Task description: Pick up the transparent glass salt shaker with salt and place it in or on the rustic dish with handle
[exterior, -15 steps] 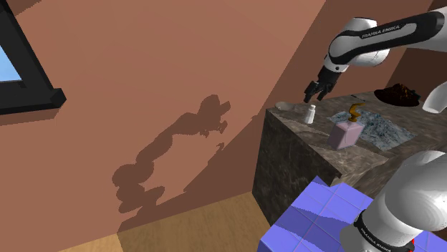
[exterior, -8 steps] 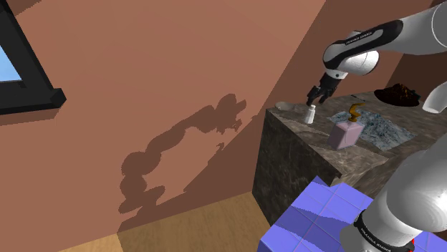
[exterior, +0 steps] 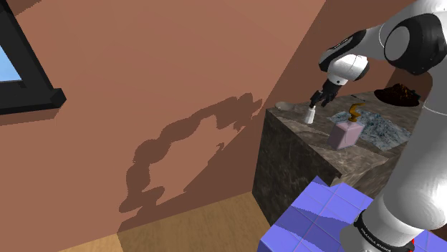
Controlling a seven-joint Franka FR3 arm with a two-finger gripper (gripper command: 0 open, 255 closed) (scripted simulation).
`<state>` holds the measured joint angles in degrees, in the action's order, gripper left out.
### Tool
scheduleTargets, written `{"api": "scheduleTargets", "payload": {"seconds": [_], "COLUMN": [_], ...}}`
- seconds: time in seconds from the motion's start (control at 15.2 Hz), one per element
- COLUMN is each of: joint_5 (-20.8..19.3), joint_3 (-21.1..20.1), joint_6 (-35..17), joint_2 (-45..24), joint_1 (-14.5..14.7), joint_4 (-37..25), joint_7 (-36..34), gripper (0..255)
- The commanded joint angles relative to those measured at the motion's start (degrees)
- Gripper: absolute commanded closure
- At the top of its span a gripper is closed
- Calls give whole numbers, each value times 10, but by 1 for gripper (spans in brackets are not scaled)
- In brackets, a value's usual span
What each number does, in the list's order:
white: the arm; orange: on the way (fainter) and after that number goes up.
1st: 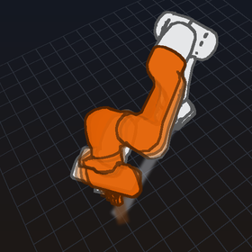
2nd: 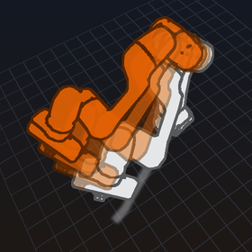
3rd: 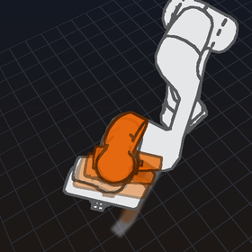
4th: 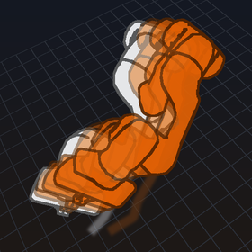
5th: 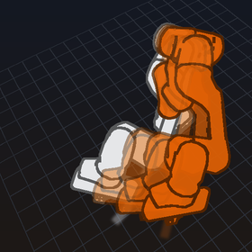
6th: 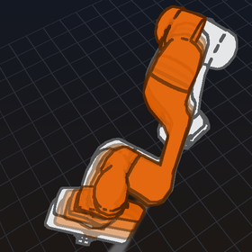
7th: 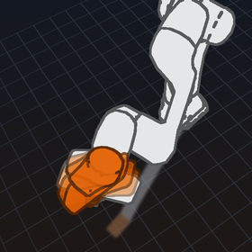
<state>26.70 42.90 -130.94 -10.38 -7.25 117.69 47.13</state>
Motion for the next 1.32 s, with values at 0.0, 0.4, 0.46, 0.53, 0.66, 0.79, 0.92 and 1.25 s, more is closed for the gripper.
{"api": "scheduleTargets", "payload": {"seconds": [0.0,0.4,0.46,0.53,0.66,0.79,0.92,1.25], "joint_5": [40,81,85,84,84,84,84,84], "joint_3": [-7,-28,-30,-30,-30,-30,-30,-30], "joint_6": [-1,-27,-29,-29,-29,-29,-29,-29], "joint_2": [-39,-76,-79,-79,-79,-79,-79,-79], "joint_1": [-19,-30,-31,-31,-31,-31,-31,-31], "joint_4": [-19,-18,-18,-18,-18,-18,-18,-18], "joint_7": [31,56,58,58,58,58,58,58], "gripper": [0,0,0,0,0,0,0,255]}}
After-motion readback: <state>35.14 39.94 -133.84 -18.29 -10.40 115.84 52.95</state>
